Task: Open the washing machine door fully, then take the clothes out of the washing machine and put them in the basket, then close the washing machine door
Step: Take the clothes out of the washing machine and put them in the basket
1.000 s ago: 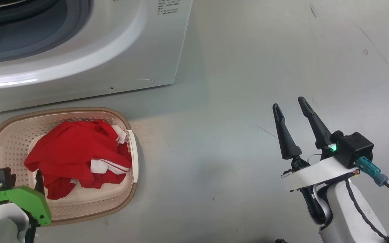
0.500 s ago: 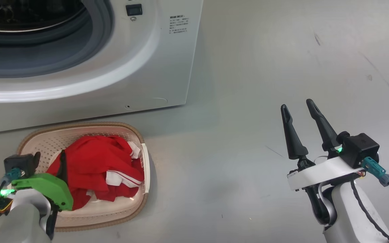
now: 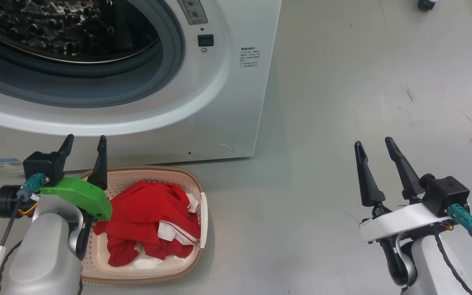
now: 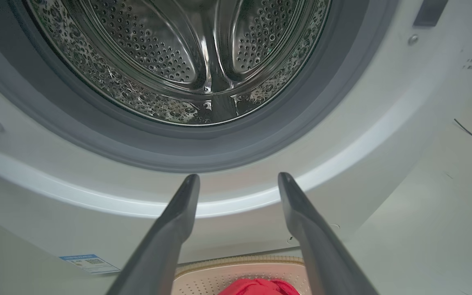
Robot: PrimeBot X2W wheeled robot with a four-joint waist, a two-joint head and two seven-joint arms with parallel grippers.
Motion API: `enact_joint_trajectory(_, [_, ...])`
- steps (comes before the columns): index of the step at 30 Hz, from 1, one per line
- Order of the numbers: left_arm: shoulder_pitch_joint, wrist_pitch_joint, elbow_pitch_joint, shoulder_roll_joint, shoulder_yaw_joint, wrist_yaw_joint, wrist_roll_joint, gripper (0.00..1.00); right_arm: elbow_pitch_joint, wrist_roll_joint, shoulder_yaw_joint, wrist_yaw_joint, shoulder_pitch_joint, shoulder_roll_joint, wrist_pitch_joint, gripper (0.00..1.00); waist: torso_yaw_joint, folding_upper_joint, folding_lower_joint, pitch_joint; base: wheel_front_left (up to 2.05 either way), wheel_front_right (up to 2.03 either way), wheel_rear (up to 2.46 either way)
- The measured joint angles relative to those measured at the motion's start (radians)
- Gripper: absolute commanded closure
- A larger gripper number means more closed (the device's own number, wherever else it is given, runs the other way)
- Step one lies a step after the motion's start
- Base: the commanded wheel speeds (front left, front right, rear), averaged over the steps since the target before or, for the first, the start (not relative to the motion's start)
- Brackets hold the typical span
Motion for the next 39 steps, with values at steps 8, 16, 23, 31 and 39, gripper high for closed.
enact_joint_trajectory(8, [0.048,0.000,-0.120,-0.013,0.006,0.000,0.000,0.00,0.001,0.000,-0.020,0.000,0.038,0.000,0.000,0.00,0.049,0.0000,0.0000,-0.077,0.00,0.00,0.00])
enact_joint_trajectory(16, [0.157,0.000,-0.212,-0.028,0.027,-0.003,-0.002,0.00,0.002,0.000,-0.025,0.000,0.072,0.000,0.000,0.00,0.085,0.0000,0.0000,-0.145,0.00,0.00,0.00])
enact_joint_trajectory(23, [0.244,0.000,-0.280,-0.039,0.055,-0.003,-0.012,0.00,-0.006,0.000,-0.031,0.000,0.100,0.000,0.000,0.00,0.102,0.0000,0.0000,-0.190,0.00,0.00,0.00])
enact_joint_trajectory(31, [0.305,0.000,-0.354,-0.041,0.069,-0.003,-0.016,0.00,-0.018,0.000,-0.033,0.000,0.111,0.000,0.000,0.00,0.107,0.0000,0.0000,-0.204,0.00,0.00,0.00])
enact_joint_trajectory(39, [0.359,0.000,-0.409,-0.044,0.058,-0.003,0.011,0.00,-0.029,0.000,-0.034,0.000,0.119,0.000,0.000,0.00,0.103,0.0000,0.0000,-0.209,0.00,0.00,0.00])
